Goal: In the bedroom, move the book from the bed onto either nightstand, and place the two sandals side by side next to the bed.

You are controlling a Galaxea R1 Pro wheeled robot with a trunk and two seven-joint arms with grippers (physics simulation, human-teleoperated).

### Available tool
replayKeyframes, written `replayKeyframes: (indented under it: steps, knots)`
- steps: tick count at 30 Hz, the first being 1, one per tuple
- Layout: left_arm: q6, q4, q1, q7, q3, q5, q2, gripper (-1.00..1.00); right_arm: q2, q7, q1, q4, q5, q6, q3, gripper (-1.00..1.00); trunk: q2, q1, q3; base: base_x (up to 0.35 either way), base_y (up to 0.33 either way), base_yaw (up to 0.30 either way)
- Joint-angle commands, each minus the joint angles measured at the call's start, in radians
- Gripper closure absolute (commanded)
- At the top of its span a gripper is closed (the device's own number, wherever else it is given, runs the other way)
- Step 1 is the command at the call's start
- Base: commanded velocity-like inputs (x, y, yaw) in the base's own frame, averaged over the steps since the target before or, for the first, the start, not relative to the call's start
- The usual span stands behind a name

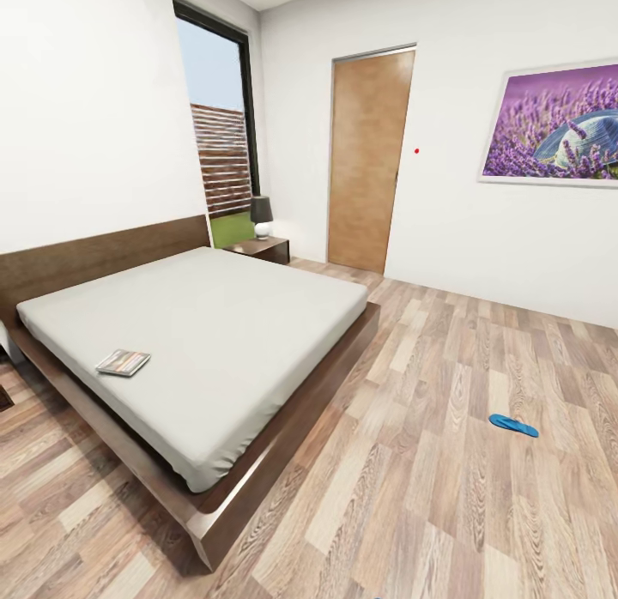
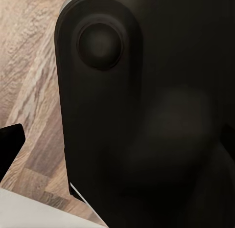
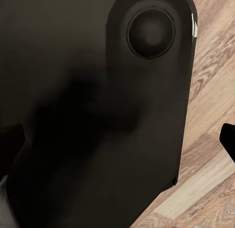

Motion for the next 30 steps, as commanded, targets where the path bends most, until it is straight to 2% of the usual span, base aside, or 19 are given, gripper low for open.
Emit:
replayKeyframes:
  steps: [1,17,30]
  knots:
    - [-0.003,0.001,-0.001,-0.001,0.0,0.0,0.0,-1.0,0.0,0.001,0.0,-0.001,0.0,-0.001,0.0,-1.0,0.0,0.0,-0.001,0.001,0.002,0.0]
    - [-0.003,0.001,-0.001,-0.001,-0.001,-0.001,0.0,-1.0,0.0,0.001,0.0,-0.001,0.0,-0.001,0.0,-1.0,0.0,0.0,-0.001,0.007,0.0,0.0]
    - [-0.003,0.001,-0.001,0.0,-0.002,-0.002,0.0,-1.0,0.0,0.002,0.0,-0.001,0.0,-0.001,0.0,-1.0,0.0,0.0,-0.001,0.158,-0.09,0.0]
